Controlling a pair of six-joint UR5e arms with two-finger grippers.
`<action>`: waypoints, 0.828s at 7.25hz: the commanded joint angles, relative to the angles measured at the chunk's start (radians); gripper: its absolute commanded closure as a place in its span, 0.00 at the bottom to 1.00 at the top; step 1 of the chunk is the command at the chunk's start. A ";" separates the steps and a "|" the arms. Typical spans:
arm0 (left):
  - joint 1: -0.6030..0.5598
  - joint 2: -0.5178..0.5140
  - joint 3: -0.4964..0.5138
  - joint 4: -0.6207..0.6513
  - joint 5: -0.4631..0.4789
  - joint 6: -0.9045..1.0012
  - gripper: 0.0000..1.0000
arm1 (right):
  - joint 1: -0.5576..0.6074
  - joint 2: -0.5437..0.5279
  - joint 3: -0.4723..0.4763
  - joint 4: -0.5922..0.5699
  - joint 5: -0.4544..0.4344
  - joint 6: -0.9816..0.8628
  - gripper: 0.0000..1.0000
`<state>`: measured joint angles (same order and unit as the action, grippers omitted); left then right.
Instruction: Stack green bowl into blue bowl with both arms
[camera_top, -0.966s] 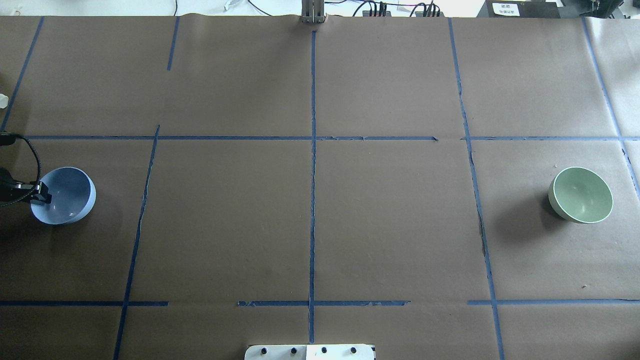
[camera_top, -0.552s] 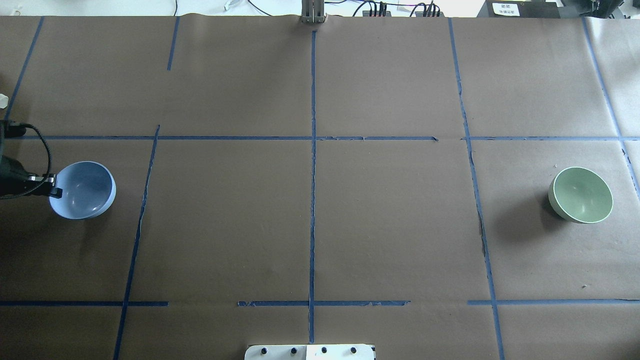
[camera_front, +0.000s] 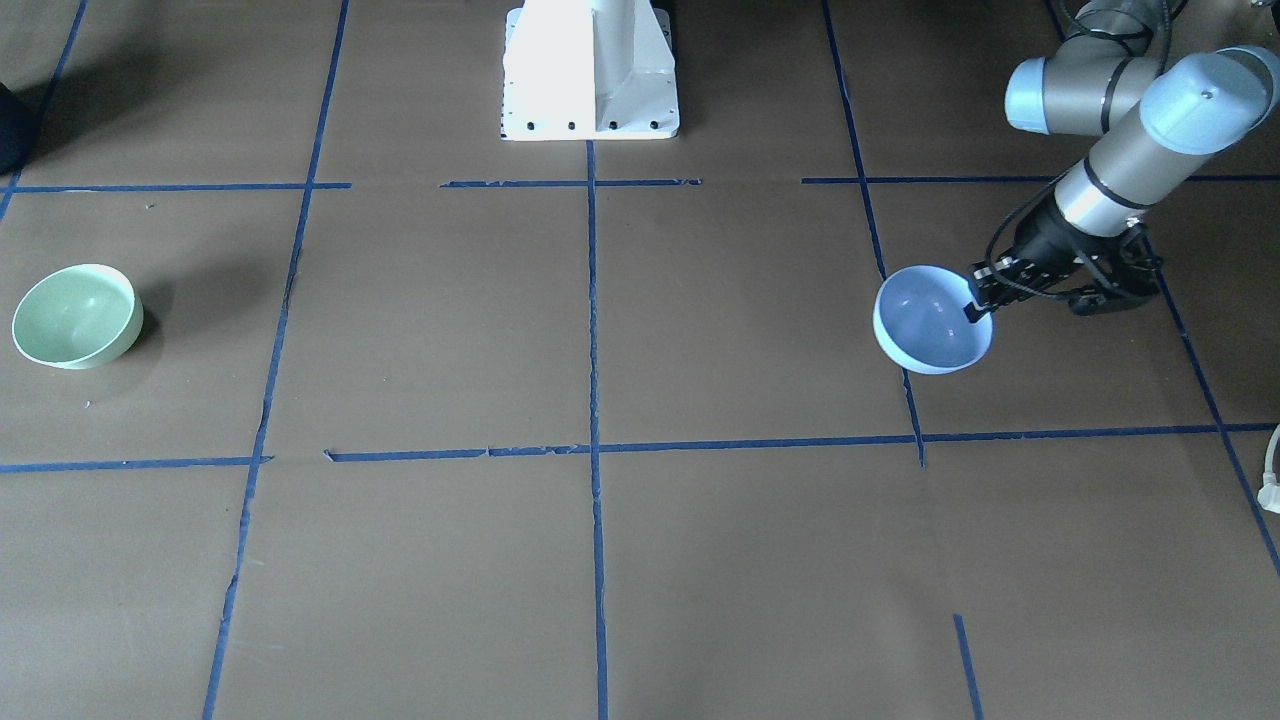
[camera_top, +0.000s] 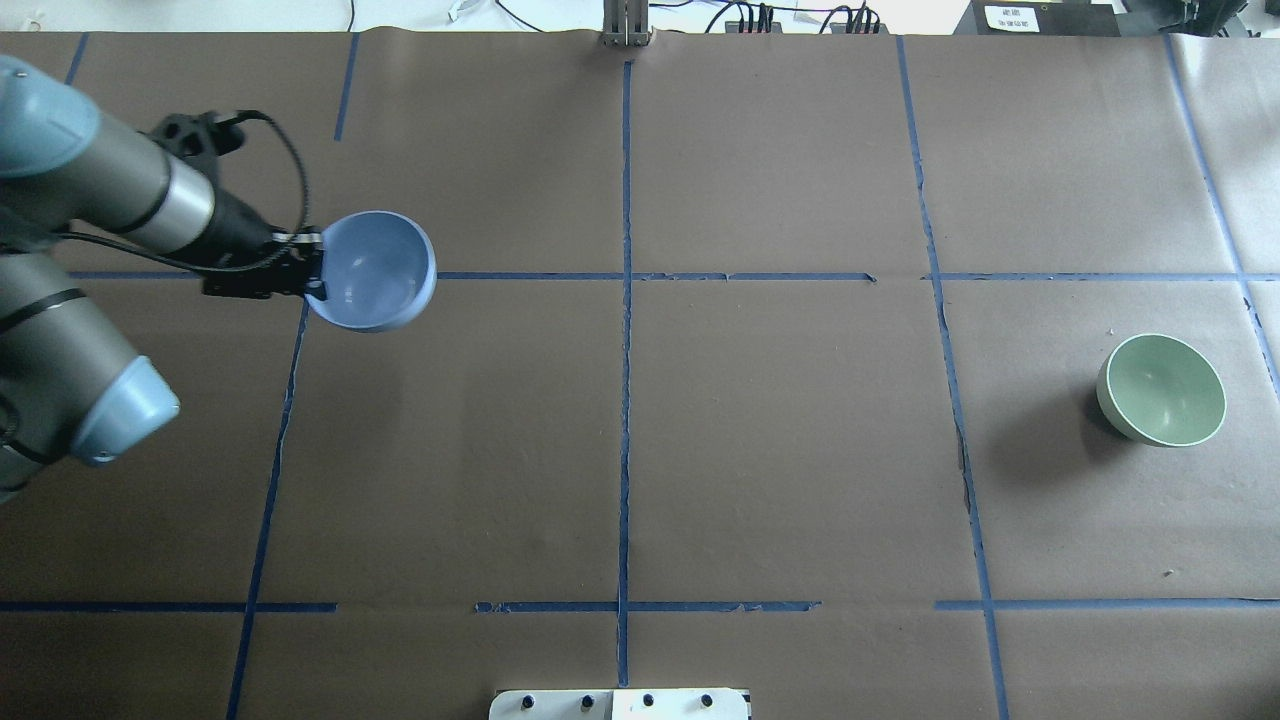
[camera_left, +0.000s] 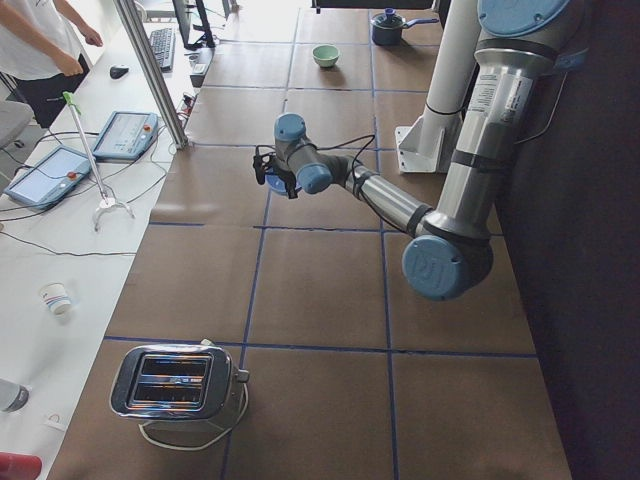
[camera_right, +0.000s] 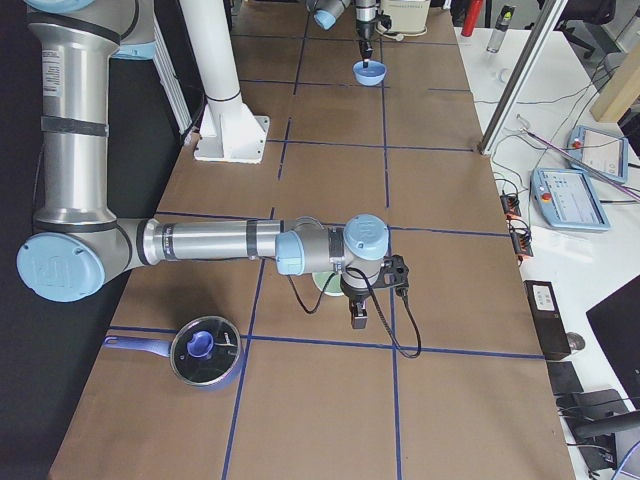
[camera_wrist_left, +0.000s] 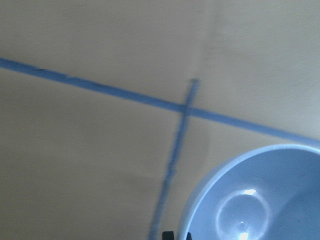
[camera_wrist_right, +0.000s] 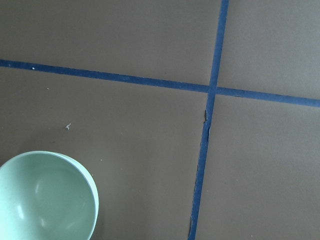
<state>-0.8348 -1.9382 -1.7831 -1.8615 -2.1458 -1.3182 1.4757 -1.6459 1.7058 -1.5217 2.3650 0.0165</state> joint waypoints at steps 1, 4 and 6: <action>0.226 -0.224 0.081 0.078 0.186 -0.103 1.00 | -0.002 0.000 0.000 0.000 0.000 -0.003 0.00; 0.301 -0.387 0.274 0.058 0.225 -0.127 1.00 | -0.002 0.000 -0.002 0.000 0.000 -0.004 0.00; 0.309 -0.368 0.275 0.058 0.225 -0.110 1.00 | -0.002 0.000 -0.002 0.000 0.000 -0.004 0.00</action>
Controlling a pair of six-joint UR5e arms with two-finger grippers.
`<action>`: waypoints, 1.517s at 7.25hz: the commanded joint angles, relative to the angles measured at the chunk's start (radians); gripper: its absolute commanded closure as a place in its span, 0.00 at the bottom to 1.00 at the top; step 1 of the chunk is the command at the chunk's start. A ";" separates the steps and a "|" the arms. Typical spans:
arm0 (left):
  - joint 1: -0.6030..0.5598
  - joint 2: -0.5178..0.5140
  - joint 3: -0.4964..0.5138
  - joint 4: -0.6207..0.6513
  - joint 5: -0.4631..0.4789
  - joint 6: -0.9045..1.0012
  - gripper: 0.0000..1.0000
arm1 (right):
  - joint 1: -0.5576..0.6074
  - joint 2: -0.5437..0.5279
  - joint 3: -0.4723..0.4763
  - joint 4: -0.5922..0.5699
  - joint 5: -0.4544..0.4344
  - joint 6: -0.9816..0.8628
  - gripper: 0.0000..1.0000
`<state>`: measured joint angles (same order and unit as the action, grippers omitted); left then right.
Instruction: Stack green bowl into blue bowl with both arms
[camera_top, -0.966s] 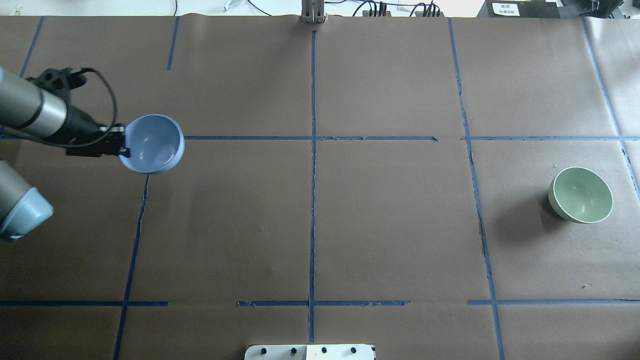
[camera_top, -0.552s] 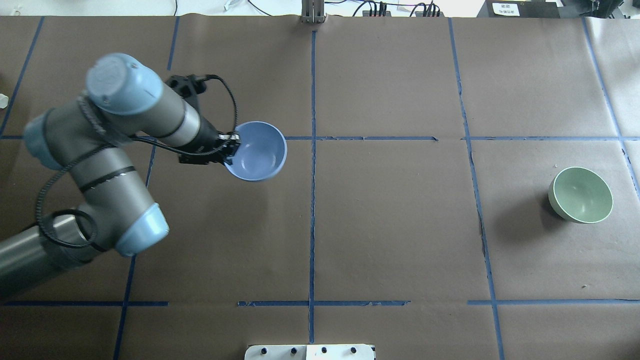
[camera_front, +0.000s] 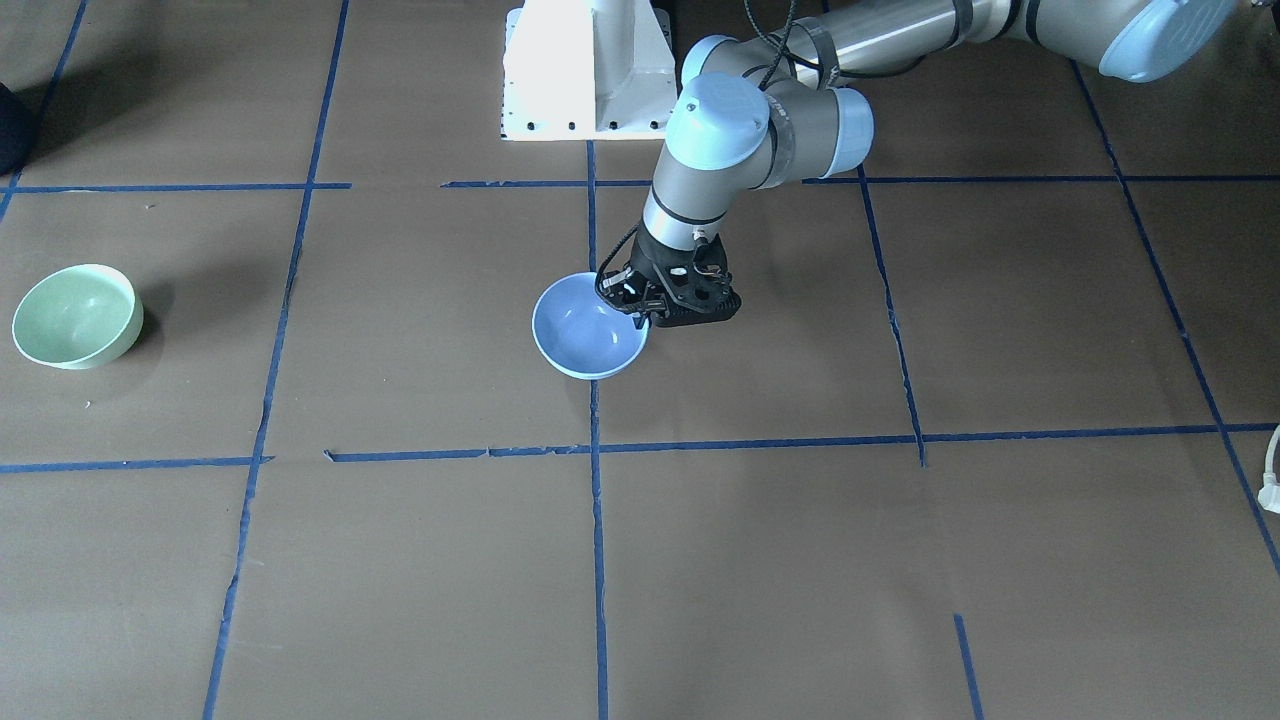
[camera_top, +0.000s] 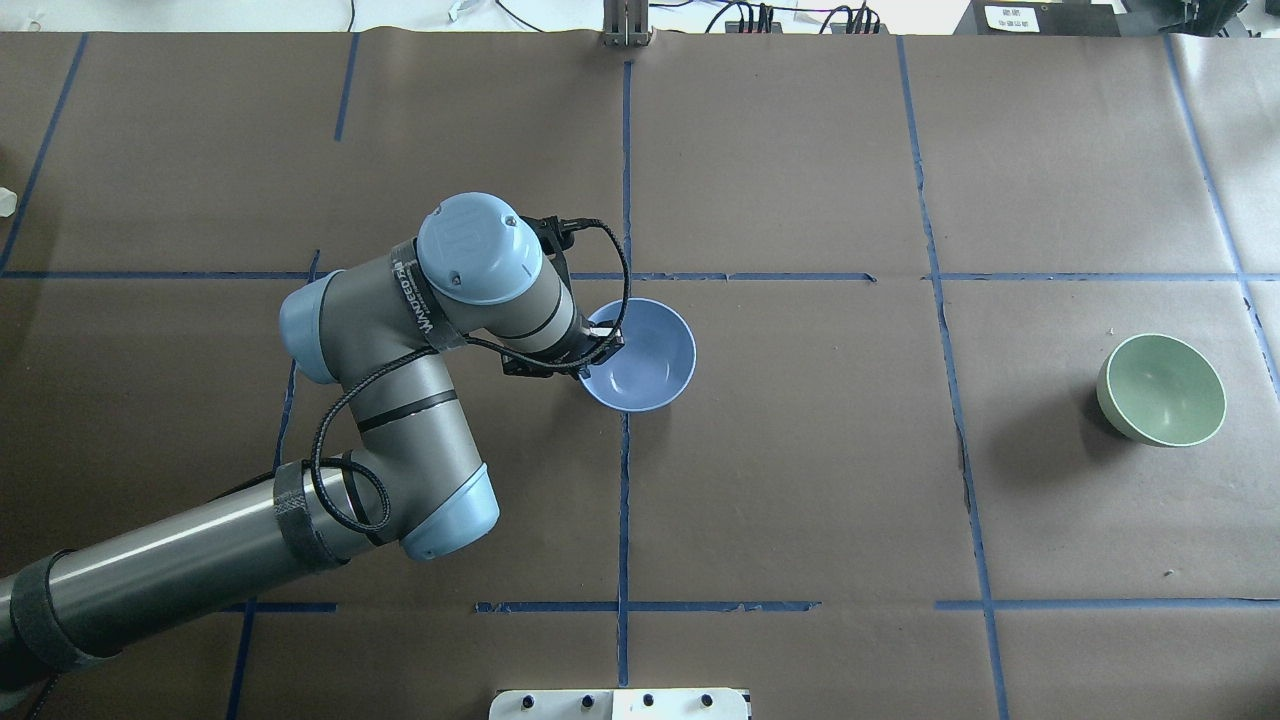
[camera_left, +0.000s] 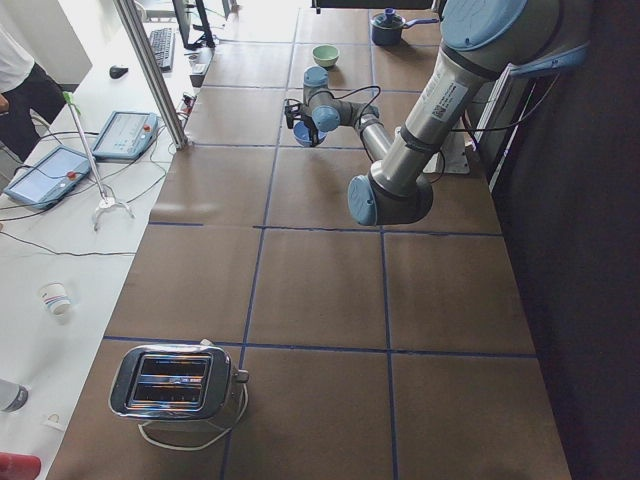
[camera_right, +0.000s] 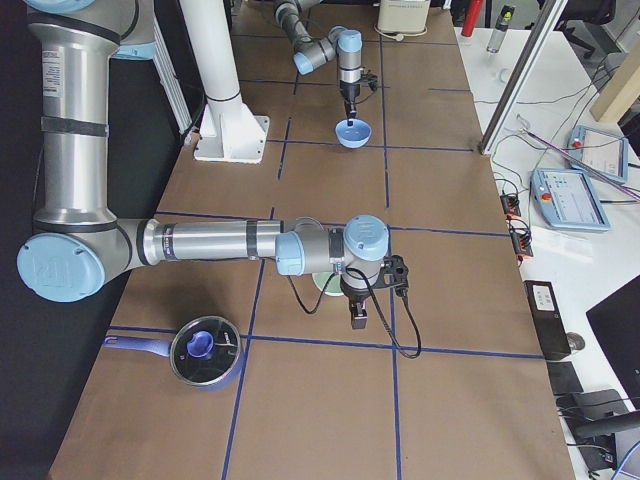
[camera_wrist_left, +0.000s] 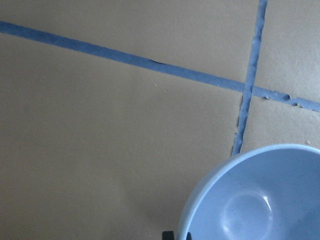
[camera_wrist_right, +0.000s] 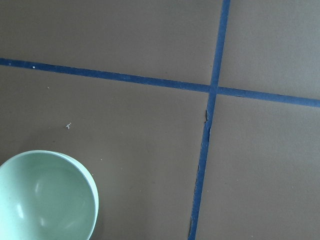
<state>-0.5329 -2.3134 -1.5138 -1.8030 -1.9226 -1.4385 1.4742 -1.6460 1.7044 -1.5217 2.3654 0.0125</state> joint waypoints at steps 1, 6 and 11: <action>0.005 0.021 0.006 -0.001 0.002 0.038 0.98 | 0.000 0.000 0.000 0.000 0.000 0.000 0.00; -0.097 0.060 -0.061 0.051 -0.127 0.125 0.00 | -0.003 0.032 0.004 0.000 0.002 0.027 0.00; -0.714 0.505 -0.169 0.252 -0.400 1.235 0.00 | -0.046 0.038 0.014 0.002 0.002 0.099 0.00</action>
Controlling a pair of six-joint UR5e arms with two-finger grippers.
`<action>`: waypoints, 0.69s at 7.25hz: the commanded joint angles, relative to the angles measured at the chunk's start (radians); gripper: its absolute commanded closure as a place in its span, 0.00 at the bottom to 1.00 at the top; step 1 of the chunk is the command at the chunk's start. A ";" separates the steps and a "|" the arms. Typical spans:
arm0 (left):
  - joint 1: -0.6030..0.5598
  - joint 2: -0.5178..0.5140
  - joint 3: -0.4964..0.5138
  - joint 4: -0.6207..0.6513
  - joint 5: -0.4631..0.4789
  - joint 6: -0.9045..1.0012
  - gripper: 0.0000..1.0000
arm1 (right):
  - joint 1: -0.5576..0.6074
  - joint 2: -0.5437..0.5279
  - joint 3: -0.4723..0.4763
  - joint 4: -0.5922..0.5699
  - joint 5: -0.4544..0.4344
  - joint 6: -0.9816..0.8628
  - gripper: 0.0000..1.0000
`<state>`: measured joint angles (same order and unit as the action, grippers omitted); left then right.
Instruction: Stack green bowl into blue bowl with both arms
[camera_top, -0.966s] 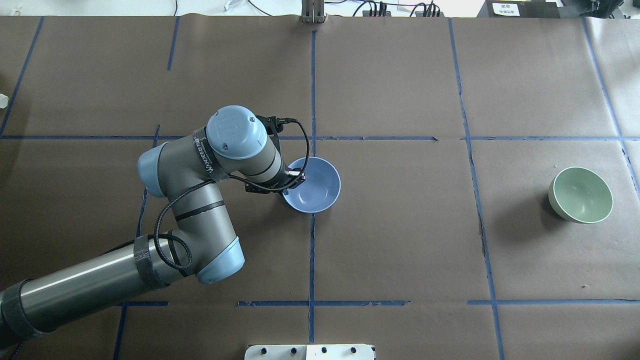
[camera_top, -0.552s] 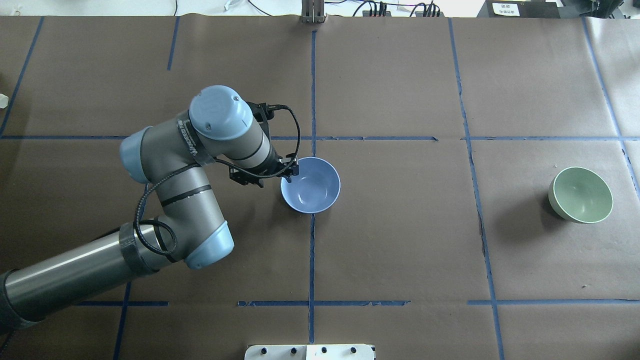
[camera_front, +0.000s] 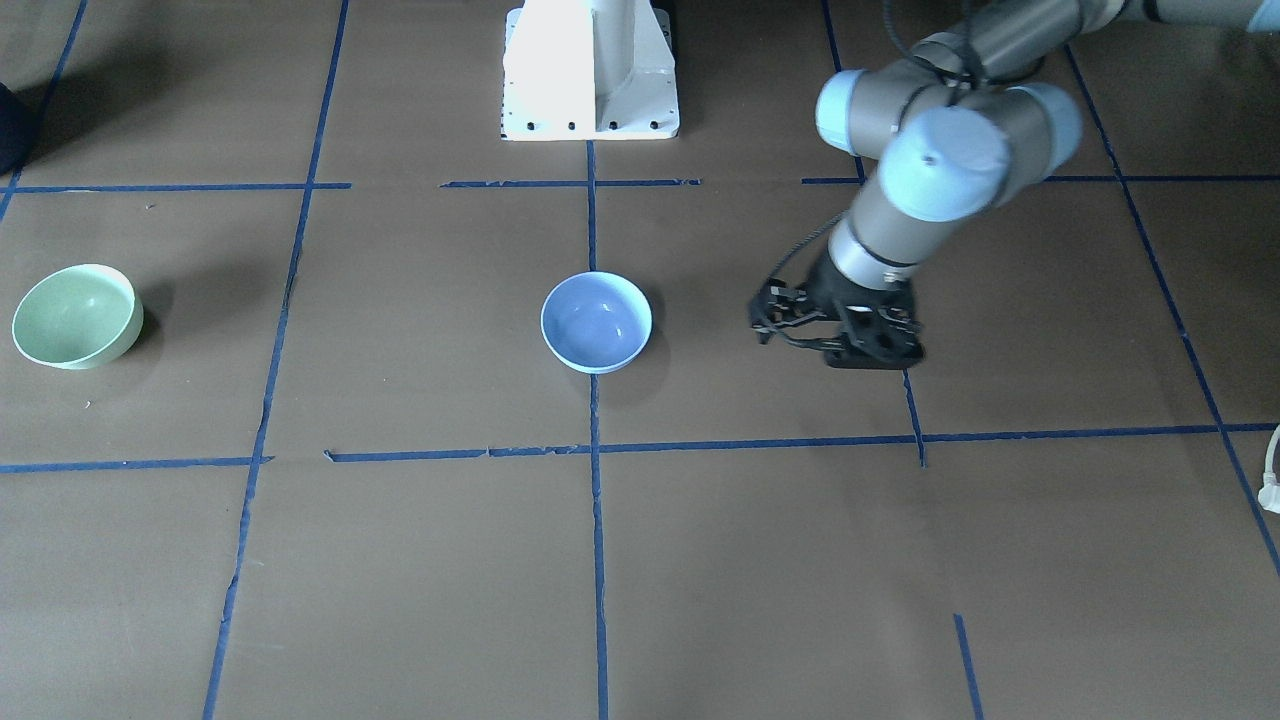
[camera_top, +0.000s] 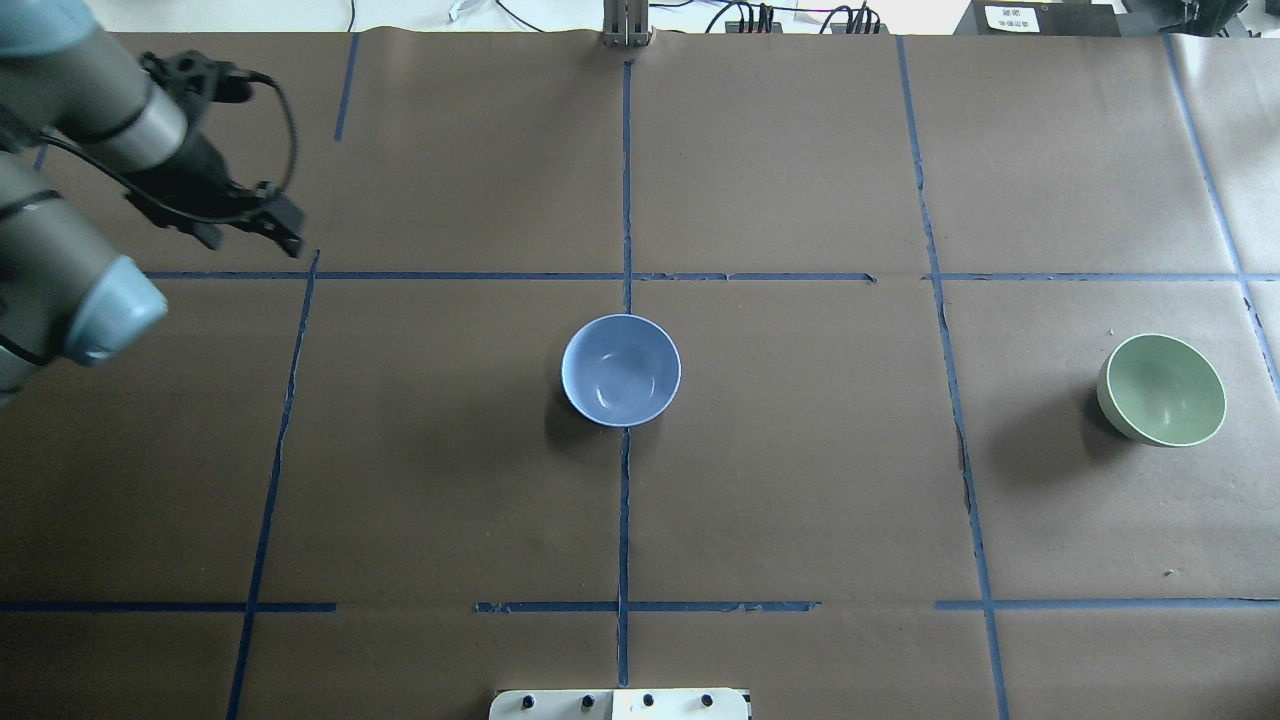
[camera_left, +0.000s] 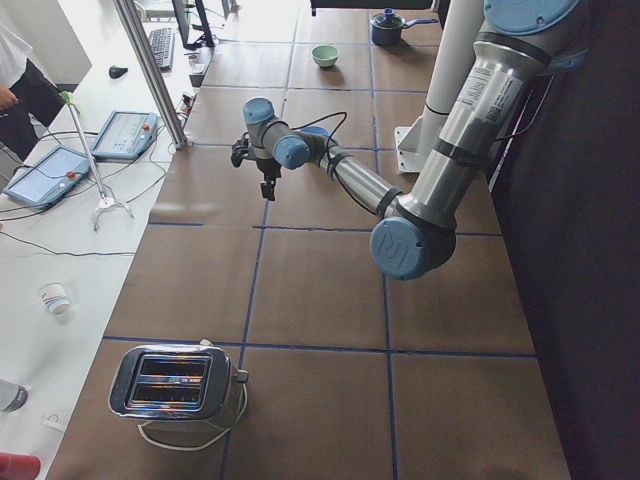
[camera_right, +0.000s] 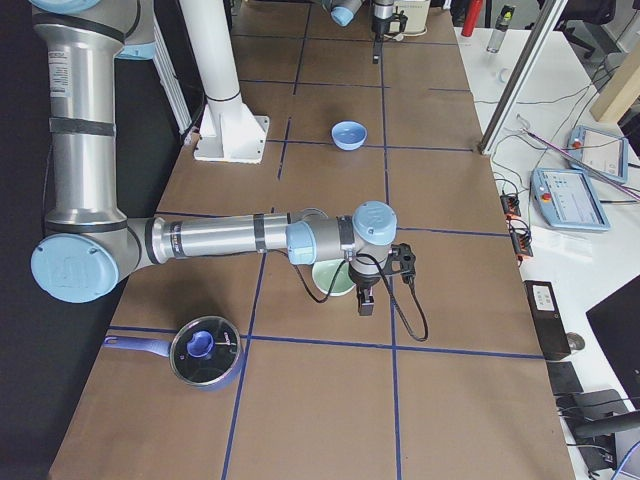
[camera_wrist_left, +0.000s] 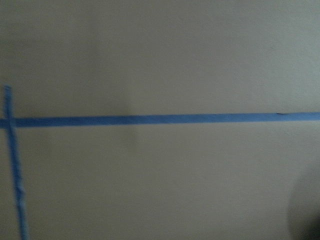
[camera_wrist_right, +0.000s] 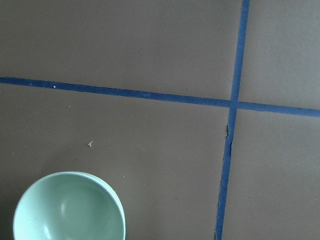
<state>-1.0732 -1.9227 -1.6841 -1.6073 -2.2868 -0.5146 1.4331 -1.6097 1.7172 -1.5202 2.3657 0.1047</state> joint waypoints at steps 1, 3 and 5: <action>-0.292 0.205 0.006 0.067 -0.036 0.493 0.00 | -0.006 0.002 0.001 0.000 0.000 0.007 0.00; -0.458 0.388 0.004 0.053 -0.040 0.626 0.00 | -0.008 0.004 0.001 0.000 0.001 0.013 0.00; -0.472 0.461 -0.006 0.037 -0.037 0.620 0.00 | -0.075 0.016 0.018 0.000 0.006 0.131 0.00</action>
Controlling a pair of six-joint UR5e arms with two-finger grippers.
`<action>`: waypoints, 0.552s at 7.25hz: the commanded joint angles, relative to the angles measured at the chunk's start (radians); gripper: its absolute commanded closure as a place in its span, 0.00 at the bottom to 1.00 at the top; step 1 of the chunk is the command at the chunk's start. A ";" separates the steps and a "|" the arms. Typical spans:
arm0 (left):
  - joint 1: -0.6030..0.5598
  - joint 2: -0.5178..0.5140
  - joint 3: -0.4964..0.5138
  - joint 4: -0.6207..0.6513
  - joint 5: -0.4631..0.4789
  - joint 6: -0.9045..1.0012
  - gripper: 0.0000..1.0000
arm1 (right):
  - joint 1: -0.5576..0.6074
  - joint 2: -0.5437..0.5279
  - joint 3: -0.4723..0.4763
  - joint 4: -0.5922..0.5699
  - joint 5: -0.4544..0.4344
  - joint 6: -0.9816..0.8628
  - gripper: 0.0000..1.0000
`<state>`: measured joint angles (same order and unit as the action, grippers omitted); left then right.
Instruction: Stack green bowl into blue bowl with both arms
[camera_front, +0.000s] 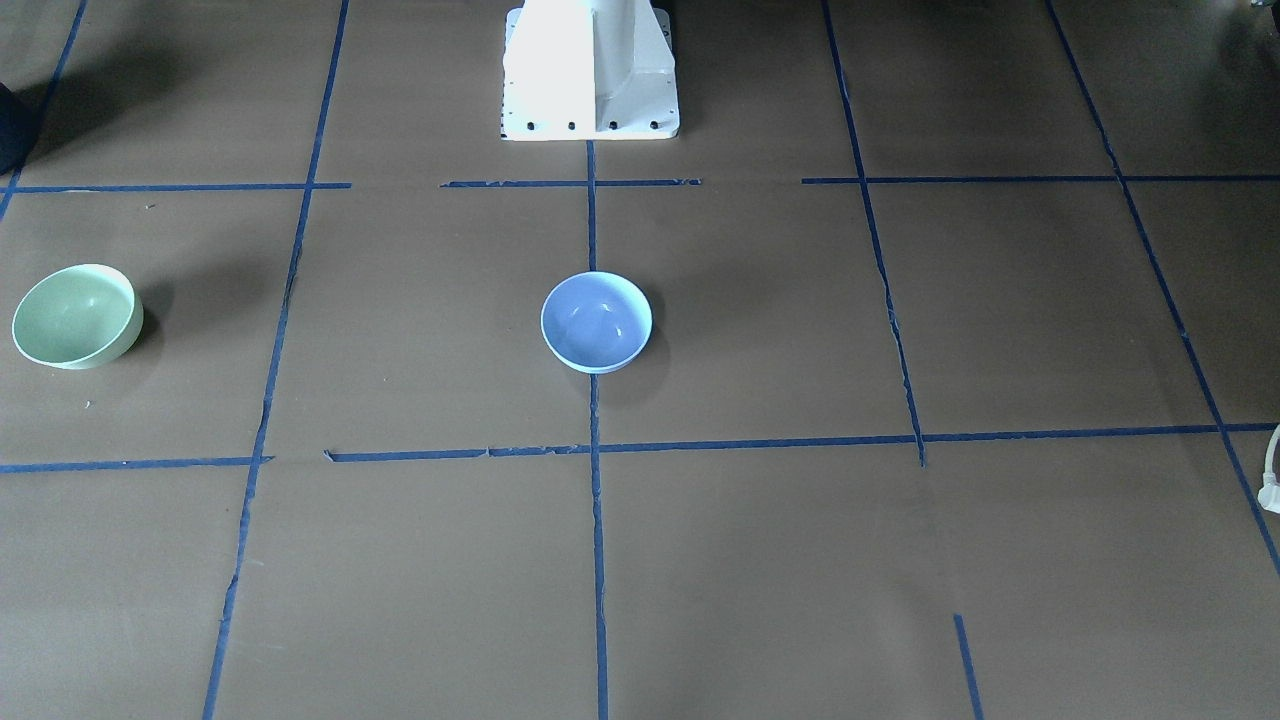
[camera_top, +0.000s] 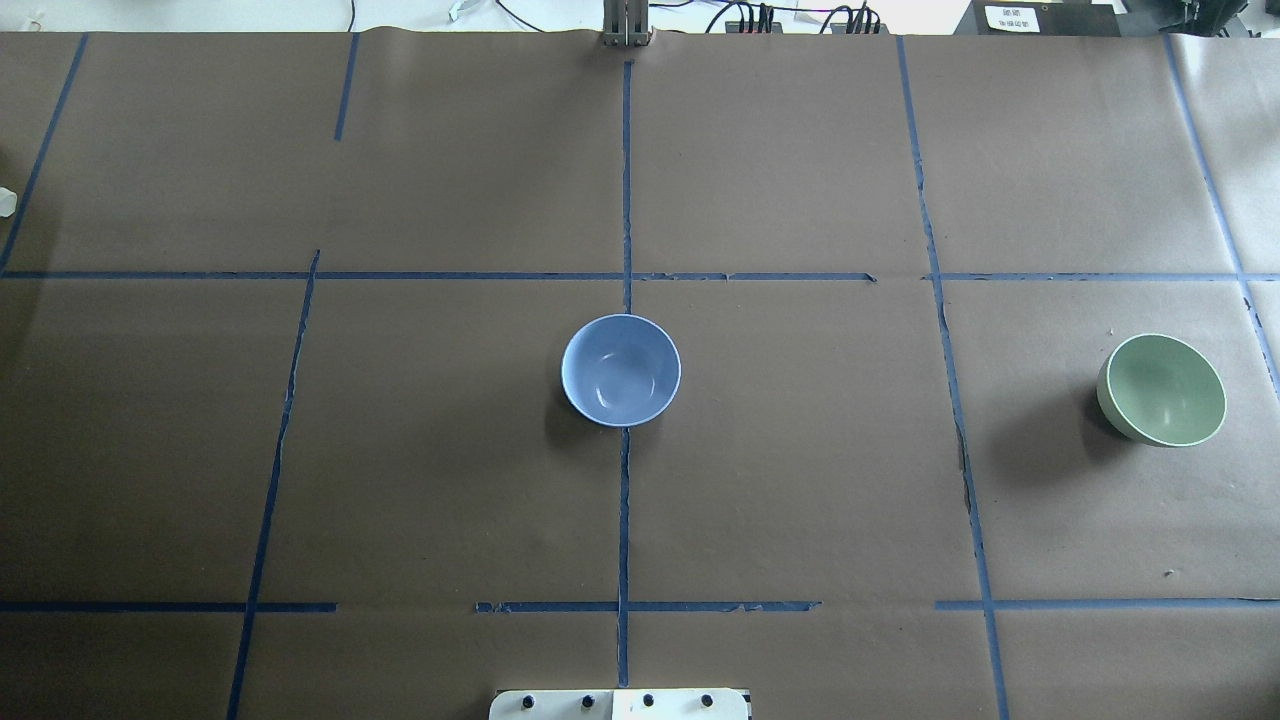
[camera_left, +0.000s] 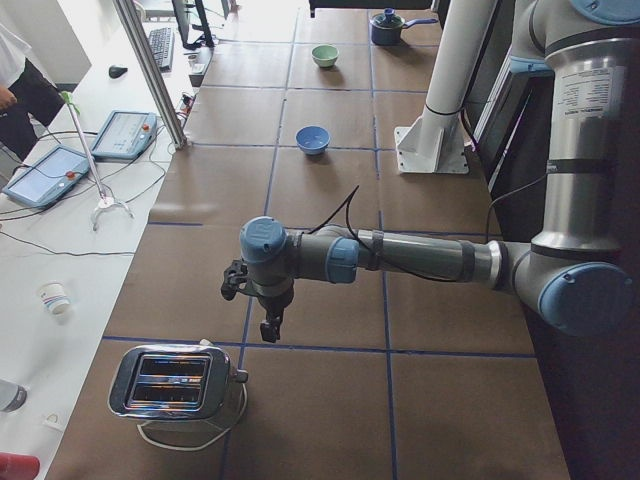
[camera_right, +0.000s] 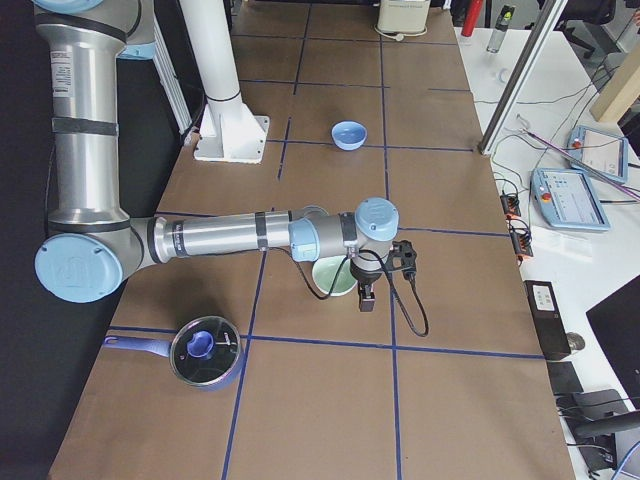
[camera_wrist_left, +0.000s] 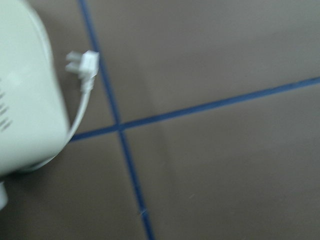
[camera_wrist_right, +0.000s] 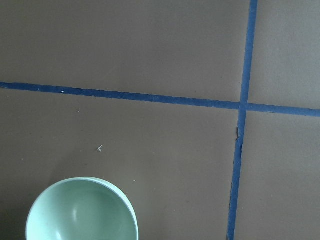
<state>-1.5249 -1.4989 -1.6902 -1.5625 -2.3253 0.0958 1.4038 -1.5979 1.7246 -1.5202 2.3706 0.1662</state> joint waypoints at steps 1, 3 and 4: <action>-0.018 0.043 -0.005 -0.013 0.007 0.007 0.00 | -0.121 0.000 0.001 0.097 -0.016 0.187 0.00; -0.017 0.036 -0.005 -0.014 0.004 0.009 0.00 | -0.225 -0.095 -0.034 0.433 -0.065 0.411 0.00; -0.017 0.032 -0.003 -0.014 0.003 0.009 0.00 | -0.276 -0.100 -0.109 0.575 -0.126 0.483 0.00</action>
<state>-1.5416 -1.4637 -1.6941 -1.5764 -2.3208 0.1038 1.1967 -1.6723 1.6801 -1.1267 2.3045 0.5440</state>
